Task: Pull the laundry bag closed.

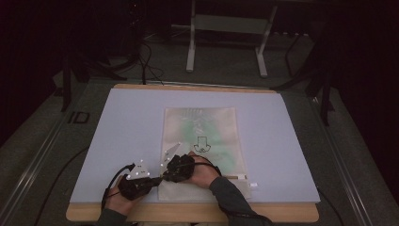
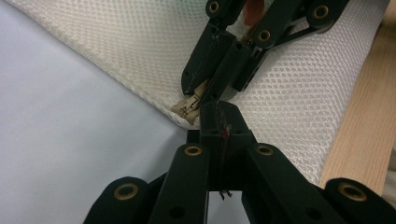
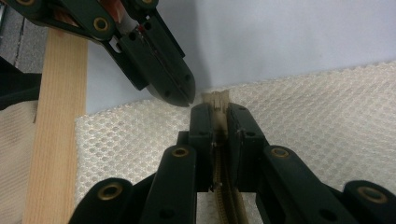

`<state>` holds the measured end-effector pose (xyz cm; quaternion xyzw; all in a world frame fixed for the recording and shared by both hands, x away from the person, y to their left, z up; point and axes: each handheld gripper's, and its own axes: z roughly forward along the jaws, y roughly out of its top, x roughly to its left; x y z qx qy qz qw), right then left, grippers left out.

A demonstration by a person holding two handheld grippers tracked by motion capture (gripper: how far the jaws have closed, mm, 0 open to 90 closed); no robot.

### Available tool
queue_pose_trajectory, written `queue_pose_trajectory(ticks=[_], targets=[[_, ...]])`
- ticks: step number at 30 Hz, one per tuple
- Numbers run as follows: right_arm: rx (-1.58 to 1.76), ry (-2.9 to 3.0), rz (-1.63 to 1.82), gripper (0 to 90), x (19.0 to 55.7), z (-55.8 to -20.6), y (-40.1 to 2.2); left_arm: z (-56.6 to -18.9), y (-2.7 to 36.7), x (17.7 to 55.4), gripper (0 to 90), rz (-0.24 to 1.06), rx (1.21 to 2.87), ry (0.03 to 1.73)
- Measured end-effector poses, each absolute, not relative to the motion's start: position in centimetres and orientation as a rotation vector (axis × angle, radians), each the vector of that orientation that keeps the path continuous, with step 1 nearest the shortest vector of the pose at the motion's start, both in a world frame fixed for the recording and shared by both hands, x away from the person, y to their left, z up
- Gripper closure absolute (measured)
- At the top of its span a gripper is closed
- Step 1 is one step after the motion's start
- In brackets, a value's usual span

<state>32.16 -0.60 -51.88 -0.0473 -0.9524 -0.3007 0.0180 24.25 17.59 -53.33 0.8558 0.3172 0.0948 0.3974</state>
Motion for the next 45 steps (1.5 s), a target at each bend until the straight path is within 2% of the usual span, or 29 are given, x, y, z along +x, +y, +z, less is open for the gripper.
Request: queue_pose_trajectory(ticks=[5,11,18,30,33,37,45], targets=[[-0.151,-2.956,-0.940,81.3,32.2,-51.9,-0.6,-53.4,17.4,24.1,88.9,0.256,2.201,0.758],[-0.150,-2.958,-0.935,81.3,32.1,-51.9,-0.6,-53.5,16.9,23.7,89.4,0.341,2.263,0.707],[-0.126,-2.982,-0.926,81.6,32.0,-51.8,-0.5,-53.5,16.9,24.0,89.8,0.296,2.252,0.780],[-0.089,-3.006,-0.902,81.9,31.8,-51.7,-0.7,-53.3,16.4,23.7,89.9,0.347,2.275,0.799],[-0.101,-2.995,-0.911,82.0,31.8,-51.8,-0.8,-53.3,16.1,23.3,89.7,0.406,2.304,0.741],[-0.110,-2.969,-0.925,81.9,32.1,-51.9,-0.9,-53.3,16.5,23.6,89.6,0.384,2.301,0.704],[-0.122,-2.963,-0.932,81.9,32.1,-51.9,-0.9,-53.3,16.0,23.4,89.5,0.435,2.305,0.611]])
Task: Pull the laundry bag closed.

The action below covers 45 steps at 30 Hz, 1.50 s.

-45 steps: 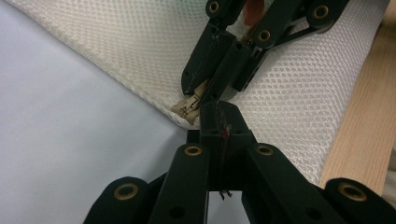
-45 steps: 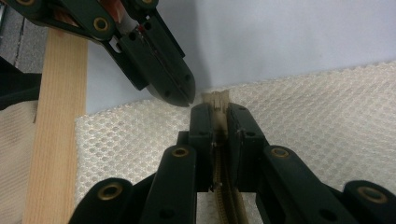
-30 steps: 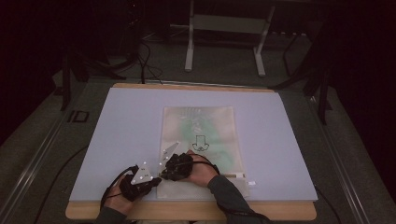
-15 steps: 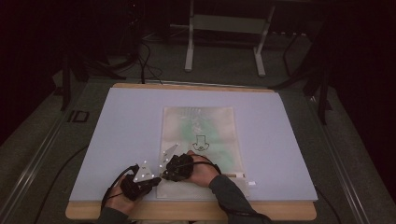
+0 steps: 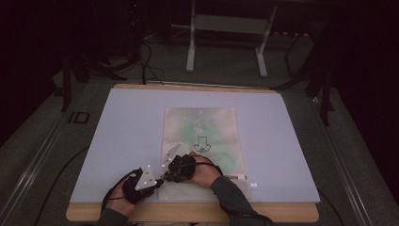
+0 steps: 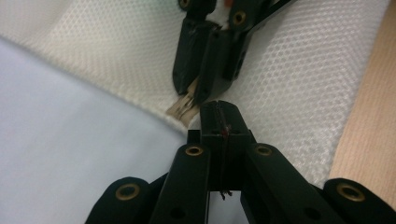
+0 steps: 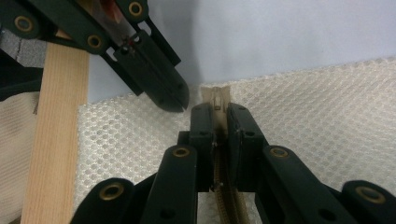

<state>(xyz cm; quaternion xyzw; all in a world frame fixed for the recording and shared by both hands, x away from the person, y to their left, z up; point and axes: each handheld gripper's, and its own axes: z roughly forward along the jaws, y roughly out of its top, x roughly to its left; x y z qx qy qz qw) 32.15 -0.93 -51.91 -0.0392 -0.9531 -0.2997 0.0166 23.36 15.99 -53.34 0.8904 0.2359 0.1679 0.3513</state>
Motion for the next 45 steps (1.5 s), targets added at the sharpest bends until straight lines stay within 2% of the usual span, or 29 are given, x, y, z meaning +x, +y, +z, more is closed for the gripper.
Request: queue_pose_trajectory(ticks=[4,16,38,45], targets=[[-0.120,-2.962,-0.936,81.9,32.2,-51.9,-1.0,-53.6,15.4,23.2,89.5,0.448,2.324,0.567],[-0.091,-2.997,-0.928,82.1,31.8,-51.8,-1.2,-53.6,15.4,23.2,90.0,0.438,2.316,0.659],[-0.036,-3.042,-0.867,82.2,31.4,-51.4,-2.2,-53.6,15.3,23.1,90.0,0.437,2.311,0.685],[-0.049,-3.026,-0.886,82.1,31.5,-51.6,-2.1,-53.8,16.0,23.6,89.6,0.358,2.250,0.710]])
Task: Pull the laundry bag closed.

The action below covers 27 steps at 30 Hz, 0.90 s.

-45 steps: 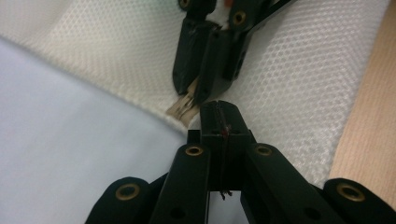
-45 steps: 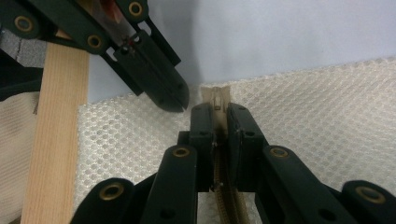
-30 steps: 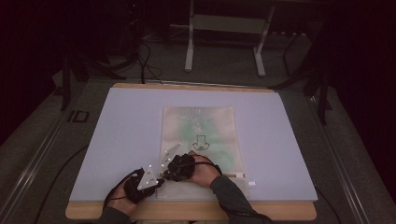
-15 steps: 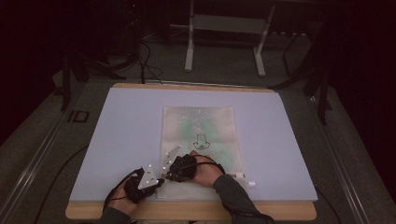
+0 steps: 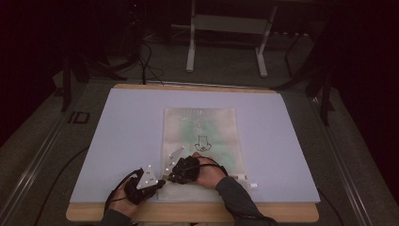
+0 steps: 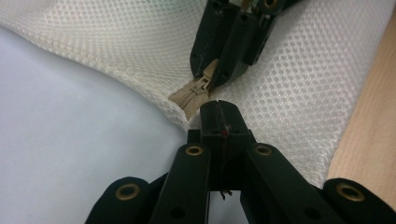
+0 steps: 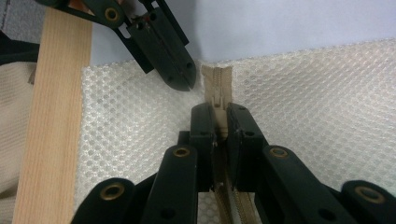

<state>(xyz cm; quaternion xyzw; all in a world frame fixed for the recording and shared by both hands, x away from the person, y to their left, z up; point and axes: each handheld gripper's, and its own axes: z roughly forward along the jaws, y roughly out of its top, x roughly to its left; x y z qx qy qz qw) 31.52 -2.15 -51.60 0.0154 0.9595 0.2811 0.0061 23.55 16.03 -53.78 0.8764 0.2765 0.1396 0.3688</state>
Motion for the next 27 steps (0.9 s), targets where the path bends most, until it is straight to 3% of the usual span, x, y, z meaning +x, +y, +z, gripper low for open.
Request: queue_pose_trajectory(ticks=[10,27], targets=[[0.064,2.996,0.922,82.1,31.6,-51.8,-2.3,-53.1,16.7,24.5,87.5,0.427,2.095,0.861],[0.044,2.977,0.893,81.9,31.3,-51.7,-1.6,-53.4,16.0,25.0,84.7,0.406,2.104,0.865]])
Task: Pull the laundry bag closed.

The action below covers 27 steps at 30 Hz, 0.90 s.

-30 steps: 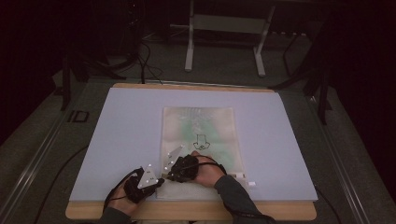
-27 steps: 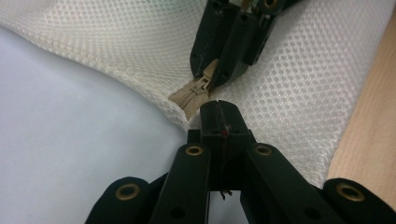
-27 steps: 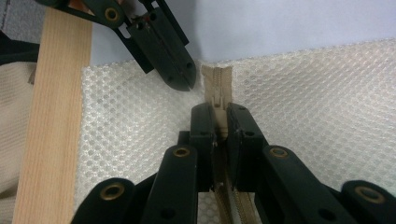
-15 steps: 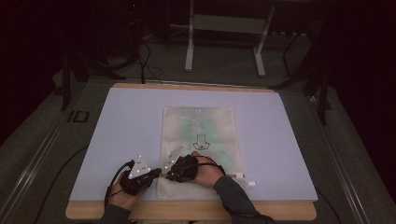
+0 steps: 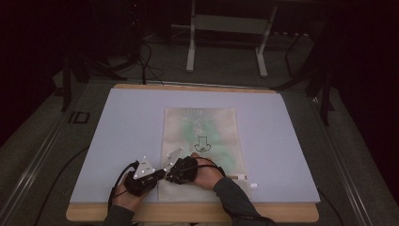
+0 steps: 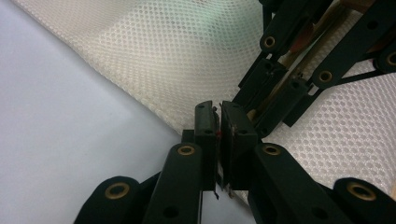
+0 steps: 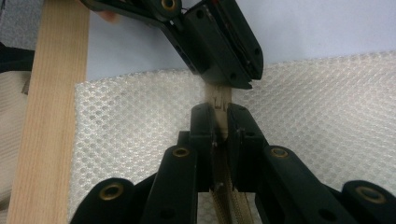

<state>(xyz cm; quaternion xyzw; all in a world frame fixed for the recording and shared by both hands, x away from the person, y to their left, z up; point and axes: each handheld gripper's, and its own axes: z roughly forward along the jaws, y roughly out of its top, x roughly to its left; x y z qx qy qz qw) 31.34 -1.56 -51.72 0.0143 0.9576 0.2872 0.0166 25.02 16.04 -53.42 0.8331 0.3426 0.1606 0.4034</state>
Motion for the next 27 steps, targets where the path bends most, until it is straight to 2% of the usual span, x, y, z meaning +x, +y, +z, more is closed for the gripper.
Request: queue_pose_trajectory(ticks=[4,8,27], targets=[[0.047,2.975,0.887,81.9,31.31,-51.70,-1.48,-53.59,15.82,25.16,84.8,0.413,2.112,0.892],[0.043,2.974,0.885,81.8,31.30,-51.71,-1.35,-53.89,15.44,25.35,89.2,0.412,2.132,0.911],[0.026,2.982,0.829,82.1,31.21,-51.36,-1.83,-53.90,15.19,25.35,89.6,0.414,2.164,0.905]])
